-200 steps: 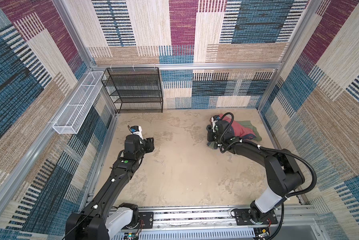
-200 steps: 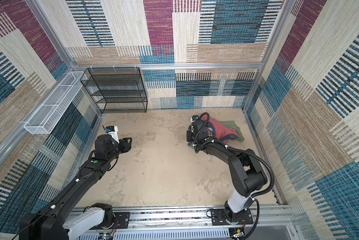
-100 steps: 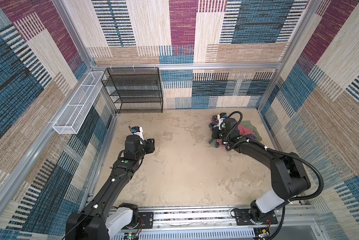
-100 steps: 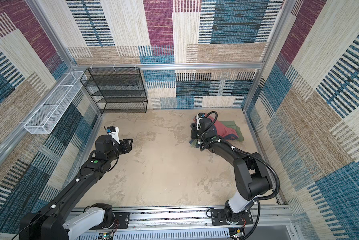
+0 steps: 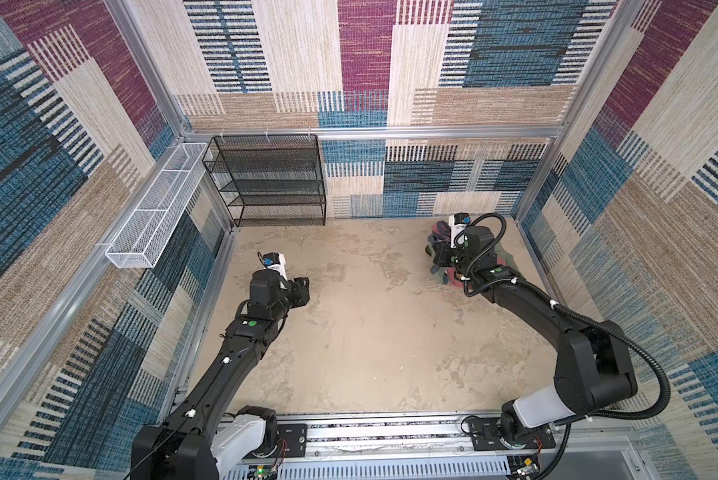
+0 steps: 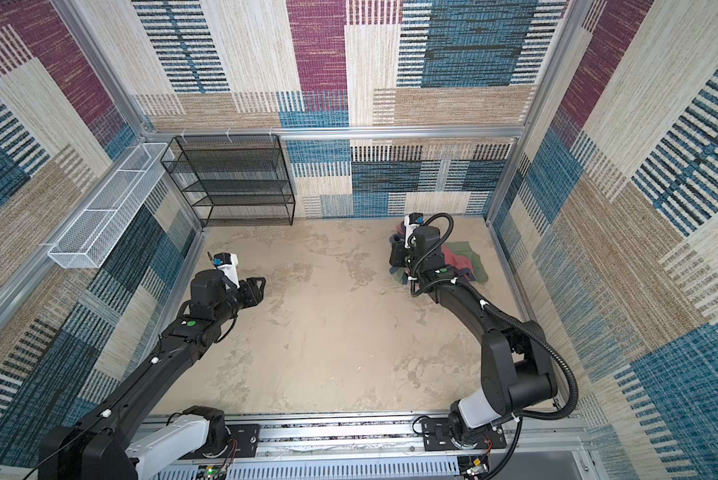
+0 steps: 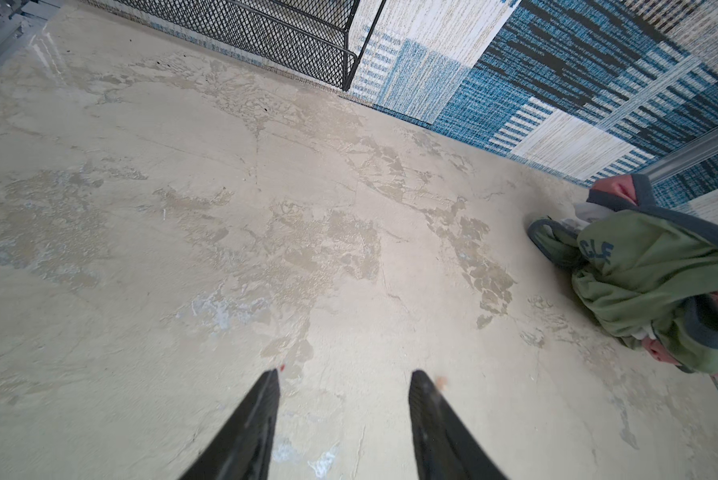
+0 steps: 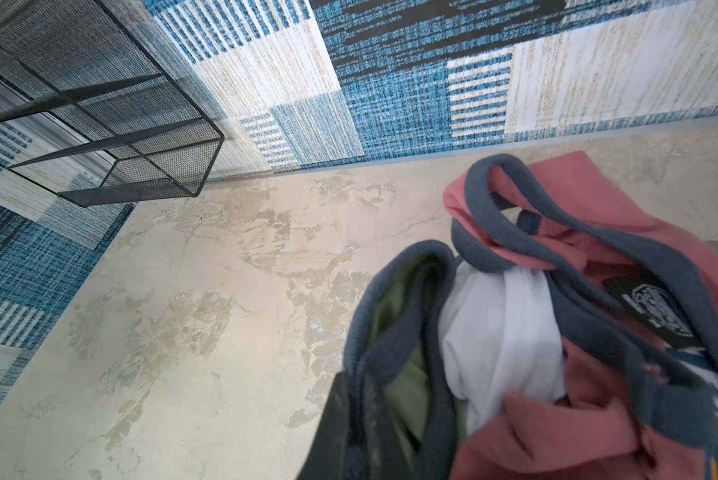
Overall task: Pick out a specific cloth from the pile
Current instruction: 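Lift the green shirt with the right gripper, pulling it out of the pile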
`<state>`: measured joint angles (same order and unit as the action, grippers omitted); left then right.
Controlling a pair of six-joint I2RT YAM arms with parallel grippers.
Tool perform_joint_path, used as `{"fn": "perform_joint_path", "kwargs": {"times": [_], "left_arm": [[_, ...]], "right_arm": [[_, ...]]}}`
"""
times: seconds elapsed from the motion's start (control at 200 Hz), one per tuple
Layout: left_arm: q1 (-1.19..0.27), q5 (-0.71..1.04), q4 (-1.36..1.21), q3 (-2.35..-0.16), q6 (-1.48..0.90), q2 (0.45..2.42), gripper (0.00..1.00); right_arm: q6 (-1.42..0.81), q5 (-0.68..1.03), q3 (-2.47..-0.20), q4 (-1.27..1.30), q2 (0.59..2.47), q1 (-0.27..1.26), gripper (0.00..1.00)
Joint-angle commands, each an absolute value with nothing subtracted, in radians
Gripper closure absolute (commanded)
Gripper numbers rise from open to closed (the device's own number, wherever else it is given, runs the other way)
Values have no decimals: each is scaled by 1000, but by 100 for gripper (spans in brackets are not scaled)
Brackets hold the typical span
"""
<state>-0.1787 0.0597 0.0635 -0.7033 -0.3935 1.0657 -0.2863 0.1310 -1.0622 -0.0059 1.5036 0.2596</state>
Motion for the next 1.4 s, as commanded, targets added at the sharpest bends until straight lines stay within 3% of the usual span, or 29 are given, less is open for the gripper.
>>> {"fn": "perform_joint_path", "kwargs": {"times": [0.0, 1.392], "left_arm": [[-178, 67, 52, -712, -393, 1066, 46], [-179, 55, 41, -689, -431, 1026, 47]], "right_arm": [[-287, 154, -1074, 28, 1479, 252, 100], [-327, 298, -1188, 26, 1340, 30, 100]]}}
